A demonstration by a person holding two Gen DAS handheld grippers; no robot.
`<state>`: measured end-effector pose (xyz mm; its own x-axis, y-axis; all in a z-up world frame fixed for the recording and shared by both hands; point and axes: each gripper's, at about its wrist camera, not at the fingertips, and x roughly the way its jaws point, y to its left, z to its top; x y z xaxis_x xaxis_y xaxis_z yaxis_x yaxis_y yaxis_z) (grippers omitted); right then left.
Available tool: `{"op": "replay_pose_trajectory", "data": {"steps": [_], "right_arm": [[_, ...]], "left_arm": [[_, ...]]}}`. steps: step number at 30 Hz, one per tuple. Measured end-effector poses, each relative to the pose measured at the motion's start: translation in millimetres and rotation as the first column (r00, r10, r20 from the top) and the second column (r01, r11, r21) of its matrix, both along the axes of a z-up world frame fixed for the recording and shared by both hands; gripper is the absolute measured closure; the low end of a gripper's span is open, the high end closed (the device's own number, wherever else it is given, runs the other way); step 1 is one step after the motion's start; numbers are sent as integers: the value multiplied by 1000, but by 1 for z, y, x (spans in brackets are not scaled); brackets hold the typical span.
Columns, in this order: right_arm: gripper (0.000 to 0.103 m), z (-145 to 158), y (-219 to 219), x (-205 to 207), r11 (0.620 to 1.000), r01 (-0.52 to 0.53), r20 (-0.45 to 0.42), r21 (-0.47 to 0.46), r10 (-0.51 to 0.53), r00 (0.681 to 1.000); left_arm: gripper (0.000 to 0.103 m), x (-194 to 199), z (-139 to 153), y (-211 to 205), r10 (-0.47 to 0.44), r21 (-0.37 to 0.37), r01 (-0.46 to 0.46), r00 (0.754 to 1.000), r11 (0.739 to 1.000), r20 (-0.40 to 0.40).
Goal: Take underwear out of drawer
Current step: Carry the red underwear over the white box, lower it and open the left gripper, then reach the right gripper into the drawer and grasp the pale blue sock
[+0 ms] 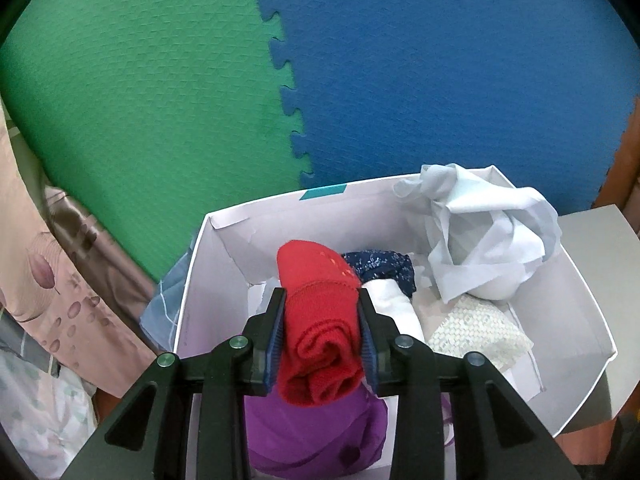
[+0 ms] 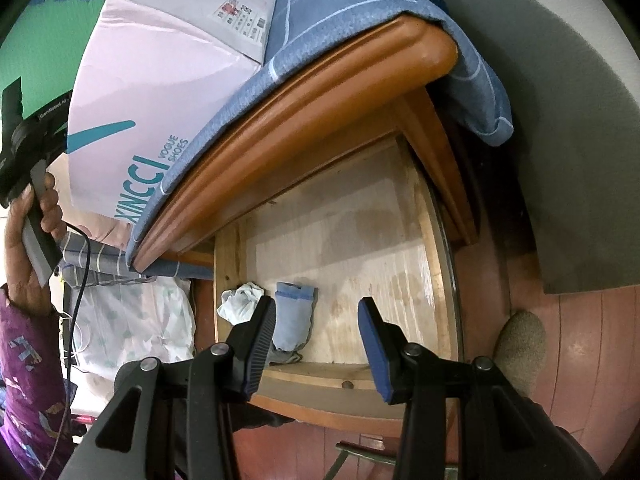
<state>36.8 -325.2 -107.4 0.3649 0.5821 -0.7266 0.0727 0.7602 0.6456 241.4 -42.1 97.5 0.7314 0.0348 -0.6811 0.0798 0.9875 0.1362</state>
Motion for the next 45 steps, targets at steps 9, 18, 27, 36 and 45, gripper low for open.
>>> {"op": "replay_pose_trajectory", "data": {"steps": [9,18,27,36,45], "right_arm": [[59,-2,2,0,1000,-7,-7,-3,7,1000],[59,-3,4,0,1000,-16,-10,-10,16,1000],[59,3,37,-4,983,-182,35,11,181,983],[59,-15,132,-13,866,-486,-56,-120,482,874],[59,-66,171,17,915,-393,-256,-93,359,897]], "left_arm": [[33,6,-1,-3,19,55,-20,1000,998,23],[14,-3,6,-11,28,141,-40,996,989,88],[5,-55,43,19,-30,-32,38,973,999,230],[0,-155,4,73,16,-129,7,983,992,182],[1,-205,-79,120,80,-174,-68,995,982,62]]}}
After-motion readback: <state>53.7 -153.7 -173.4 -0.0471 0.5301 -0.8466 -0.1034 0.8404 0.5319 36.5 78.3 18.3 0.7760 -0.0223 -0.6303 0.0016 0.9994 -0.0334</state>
